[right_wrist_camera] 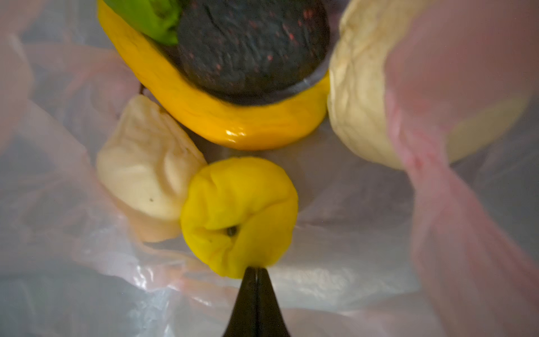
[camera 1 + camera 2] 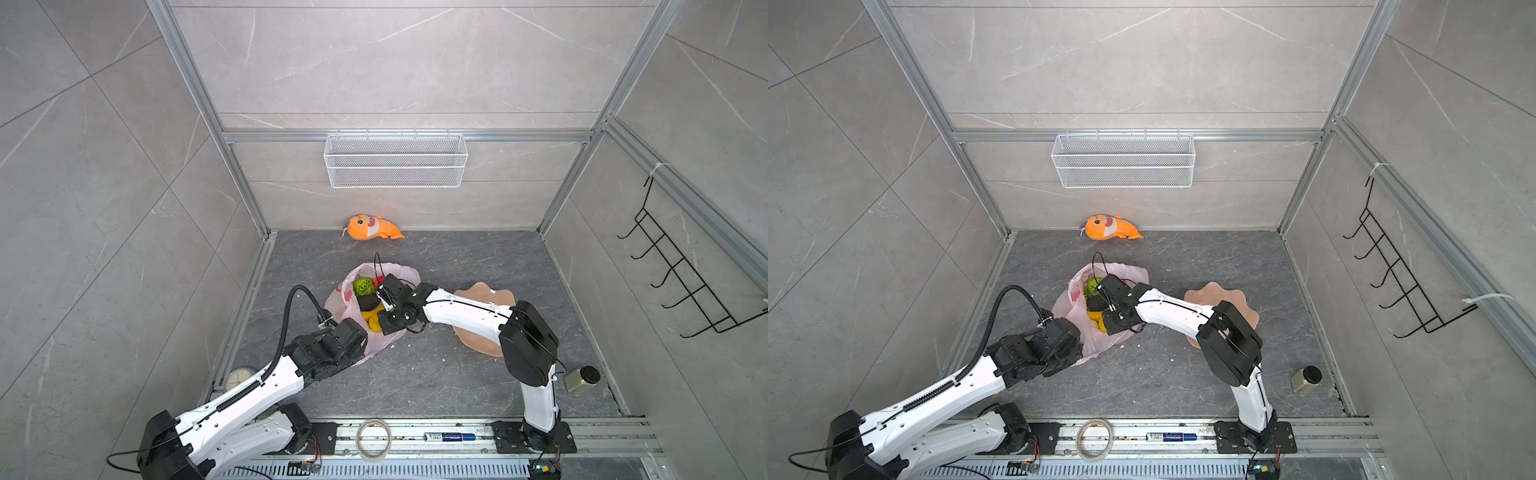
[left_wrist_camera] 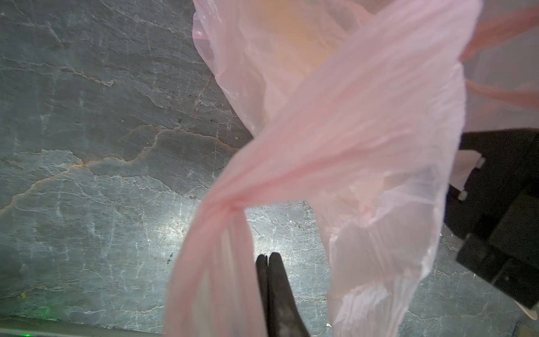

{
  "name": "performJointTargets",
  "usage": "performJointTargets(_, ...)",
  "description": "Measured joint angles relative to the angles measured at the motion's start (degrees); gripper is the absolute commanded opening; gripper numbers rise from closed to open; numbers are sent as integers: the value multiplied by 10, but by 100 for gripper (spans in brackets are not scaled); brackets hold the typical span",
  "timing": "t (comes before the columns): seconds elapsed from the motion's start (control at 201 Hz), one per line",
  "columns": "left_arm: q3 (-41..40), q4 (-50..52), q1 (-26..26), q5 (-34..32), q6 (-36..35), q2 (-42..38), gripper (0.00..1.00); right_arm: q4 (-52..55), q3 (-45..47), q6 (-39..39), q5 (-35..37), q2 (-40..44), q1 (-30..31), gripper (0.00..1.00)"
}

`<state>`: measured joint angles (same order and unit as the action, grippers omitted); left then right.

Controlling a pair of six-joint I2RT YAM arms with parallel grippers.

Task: Take fruits out of the plastic bag
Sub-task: Rotate the plastic bag at the center of the table, then pick up the fruit from the plastic bag.

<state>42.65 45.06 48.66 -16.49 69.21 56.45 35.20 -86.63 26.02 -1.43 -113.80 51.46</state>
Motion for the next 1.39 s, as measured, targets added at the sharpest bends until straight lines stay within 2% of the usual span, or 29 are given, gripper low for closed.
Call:
performJointTargets(0.209, -3, -18, 0, 3, -1, 16, 0, 0, 61, 10, 21, 27, 0, 5)
performJointTargets(0.319, -3, -18, 0, 4, -2, 23, 0, 0, 69, 15, 27, 28, 0, 9)
performJointTargets(0.513, -3, 0, 0, 5, -2, 31, 0, 11, 56, 15, 33, 36, 0, 29)
performJointTargets(0.573, -3, 8, 0, 5, -2, 30, 0, 19, 39, 14, 35, 42, 0, 38)
performJointTargets(0.826, -9, 31, 0, 7, 3, 14, 0, 21, -22, 32, 45, 73, 1, 59)
performJointTargets(0.936, -10, 42, 0, 7, 3, 9, 0, 23, -46, 41, 47, 59, 3, 62)
performJointTargets(1.23, -12, 49, 3, 7, 5, 0, 0, 36, -120, 49, 40, -40, 20, 62)
performJointTargets(1.394, -12, 49, 5, 5, 9, -7, 0, 61, -140, 64, 50, -62, 24, 66)
